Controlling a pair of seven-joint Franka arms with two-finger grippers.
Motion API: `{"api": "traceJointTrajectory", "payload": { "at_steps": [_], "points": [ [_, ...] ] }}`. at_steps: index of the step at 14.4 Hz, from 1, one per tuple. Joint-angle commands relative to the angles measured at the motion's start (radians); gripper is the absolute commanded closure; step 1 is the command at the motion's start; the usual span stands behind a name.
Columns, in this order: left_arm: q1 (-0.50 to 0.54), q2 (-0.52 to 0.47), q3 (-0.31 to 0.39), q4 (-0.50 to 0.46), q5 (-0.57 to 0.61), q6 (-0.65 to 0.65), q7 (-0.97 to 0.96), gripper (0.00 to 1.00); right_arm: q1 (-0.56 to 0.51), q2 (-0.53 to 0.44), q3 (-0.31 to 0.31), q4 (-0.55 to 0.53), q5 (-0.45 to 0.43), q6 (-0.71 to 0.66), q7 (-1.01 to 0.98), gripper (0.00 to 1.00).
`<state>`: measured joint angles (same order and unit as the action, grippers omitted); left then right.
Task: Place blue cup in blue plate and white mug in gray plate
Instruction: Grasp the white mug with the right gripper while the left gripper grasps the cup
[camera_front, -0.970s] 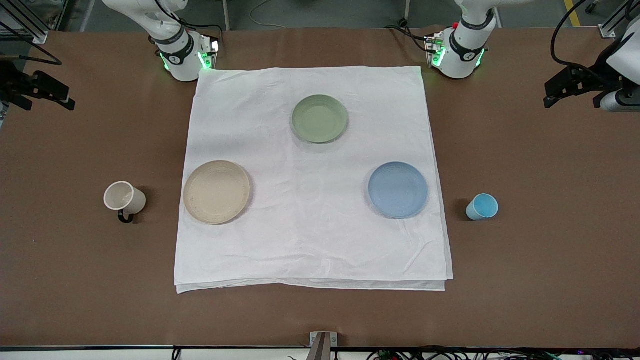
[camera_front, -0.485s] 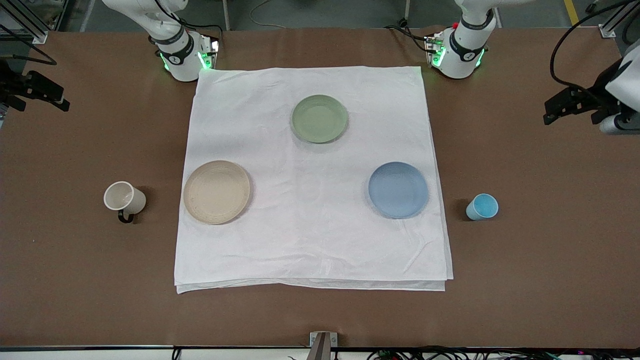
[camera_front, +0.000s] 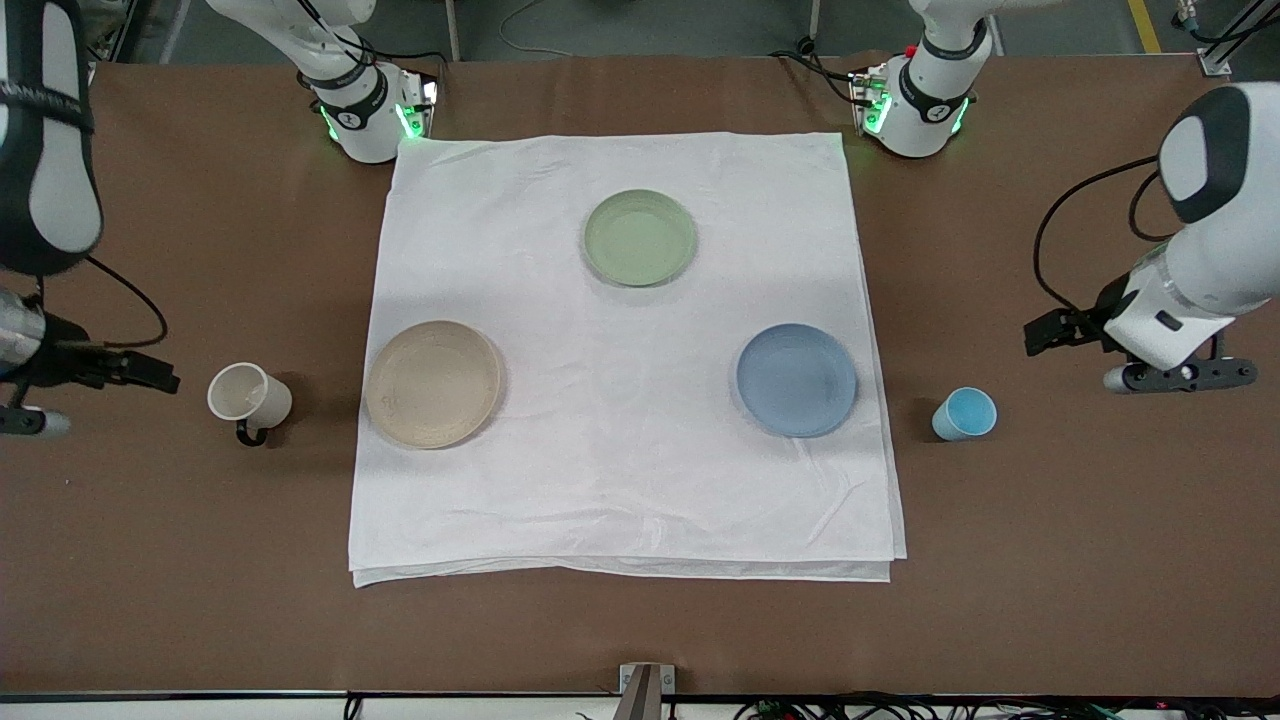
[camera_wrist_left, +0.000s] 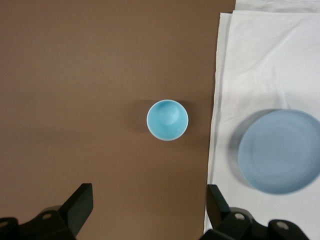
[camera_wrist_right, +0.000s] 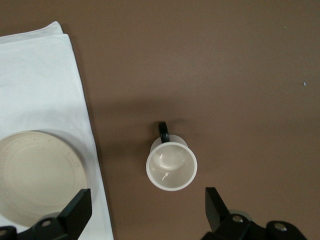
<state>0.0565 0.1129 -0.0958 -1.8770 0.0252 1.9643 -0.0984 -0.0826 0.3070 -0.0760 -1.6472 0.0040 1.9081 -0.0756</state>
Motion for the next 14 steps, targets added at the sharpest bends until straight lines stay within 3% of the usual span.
{"api": "traceJointTrajectory", "payload": {
  "at_steps": [1,3,6,11,12,14],
  "points": [
    [-0.001,0.006,0.001,-0.161,0.010,0.201,-0.032,0.00,-0.026,0.150,0.007,0.027,0.004,0.110,-0.012,0.00],
    [0.035,0.066,-0.001,-0.209,0.012,0.325,-0.032,0.06,-0.051,0.230,0.013,0.000,0.008,0.234,-0.012,0.00],
    [0.043,0.166,-0.001,-0.232,0.010,0.459,-0.032,0.19,-0.043,0.262,0.015,-0.006,0.008,0.282,-0.013,0.01],
    [0.043,0.273,-0.004,-0.217,-0.004,0.561,-0.046,0.33,-0.048,0.258,0.027,-0.144,0.010,0.339,-0.015,0.14],
    [0.043,0.283,-0.004,-0.215,-0.004,0.567,-0.047,0.42,-0.049,0.247,0.033,-0.166,0.011,0.339,-0.016,0.17],
    [0.045,0.289,-0.004,-0.215,-0.004,0.571,-0.046,0.70,-0.051,0.225,0.039,-0.194,0.017,0.338,-0.020,0.29]
  ]
}}
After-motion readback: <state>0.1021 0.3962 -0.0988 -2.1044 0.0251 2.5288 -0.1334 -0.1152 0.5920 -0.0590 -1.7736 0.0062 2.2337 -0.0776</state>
